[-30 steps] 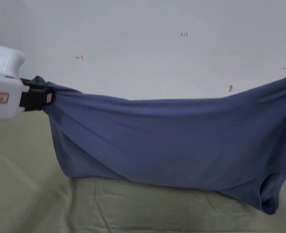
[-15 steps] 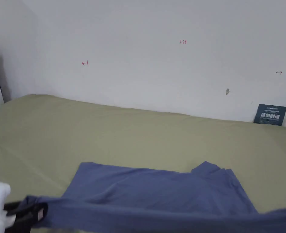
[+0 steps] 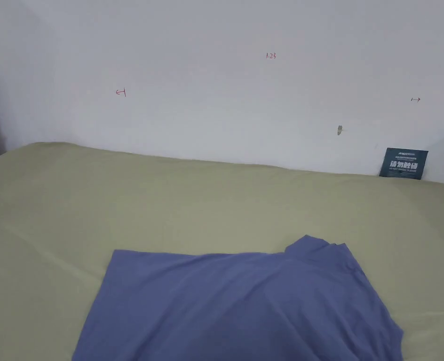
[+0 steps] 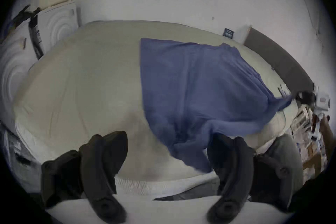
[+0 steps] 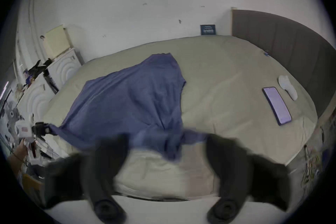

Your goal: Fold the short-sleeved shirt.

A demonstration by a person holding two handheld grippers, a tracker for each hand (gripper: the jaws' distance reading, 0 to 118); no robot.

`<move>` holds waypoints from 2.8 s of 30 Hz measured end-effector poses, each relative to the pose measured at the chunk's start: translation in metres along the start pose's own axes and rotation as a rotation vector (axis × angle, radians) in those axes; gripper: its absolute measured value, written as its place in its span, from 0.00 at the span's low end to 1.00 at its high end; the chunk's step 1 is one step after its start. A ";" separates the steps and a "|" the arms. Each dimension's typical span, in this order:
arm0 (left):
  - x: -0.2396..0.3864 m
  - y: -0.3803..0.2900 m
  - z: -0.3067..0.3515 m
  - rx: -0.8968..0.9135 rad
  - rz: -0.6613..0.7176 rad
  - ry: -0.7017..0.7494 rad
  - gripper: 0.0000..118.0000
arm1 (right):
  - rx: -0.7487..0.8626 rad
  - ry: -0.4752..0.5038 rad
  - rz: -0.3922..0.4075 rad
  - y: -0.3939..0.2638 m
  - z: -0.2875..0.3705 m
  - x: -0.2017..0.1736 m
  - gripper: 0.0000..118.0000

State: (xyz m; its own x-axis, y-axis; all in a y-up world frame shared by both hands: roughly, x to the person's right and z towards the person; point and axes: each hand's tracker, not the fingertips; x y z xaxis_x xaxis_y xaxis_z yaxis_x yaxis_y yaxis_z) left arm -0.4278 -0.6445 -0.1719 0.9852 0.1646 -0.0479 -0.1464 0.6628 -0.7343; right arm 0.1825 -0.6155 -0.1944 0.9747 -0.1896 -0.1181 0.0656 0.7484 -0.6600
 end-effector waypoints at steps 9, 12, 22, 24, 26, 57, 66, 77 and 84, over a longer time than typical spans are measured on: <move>0.043 0.008 0.078 0.196 0.075 0.093 0.81 | 0.199 -0.033 0.066 0.014 0.039 -0.040 0.86; 0.061 0.005 0.087 0.198 0.108 0.105 0.69 | 0.197 -0.051 0.096 0.007 0.049 -0.055 0.54; 0.109 -0.010 0.092 0.276 0.080 0.307 0.00 | 0.131 -0.113 0.094 -0.056 0.056 -0.081 0.00; 0.106 -0.008 0.080 0.225 0.090 0.309 0.00 | 0.120 -0.101 0.095 -0.061 0.055 -0.079 0.00; 0.098 -0.007 0.067 0.156 0.073 0.334 0.16 | 0.113 -0.093 0.089 -0.057 0.054 -0.079 0.00; 0.060 -0.023 -0.053 -0.243 0.238 0.226 0.05 | -0.390 -0.073 0.249 -0.036 -0.082 -0.018 0.01; 0.062 -0.012 -0.037 -0.216 0.223 0.203 0.05 | -0.294 -0.085 0.178 -0.015 -0.052 -0.027 0.01; 0.032 0.105 -0.061 -0.196 0.171 0.123 0.05 | -0.276 -0.011 0.213 0.096 -0.111 -0.037 0.01; 0.018 0.161 -0.127 -0.222 0.147 0.128 0.19 | -0.330 -0.024 0.127 0.141 -0.196 -0.039 0.09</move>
State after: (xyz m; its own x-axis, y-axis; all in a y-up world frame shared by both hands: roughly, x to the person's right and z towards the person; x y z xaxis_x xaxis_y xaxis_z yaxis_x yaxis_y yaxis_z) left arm -0.4219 -0.6277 -0.3775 0.9602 0.1443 -0.2390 -0.2790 0.4603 -0.8428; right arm 0.1115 -0.6267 -0.4279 0.9757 -0.0902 -0.1996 -0.1251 0.5183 -0.8460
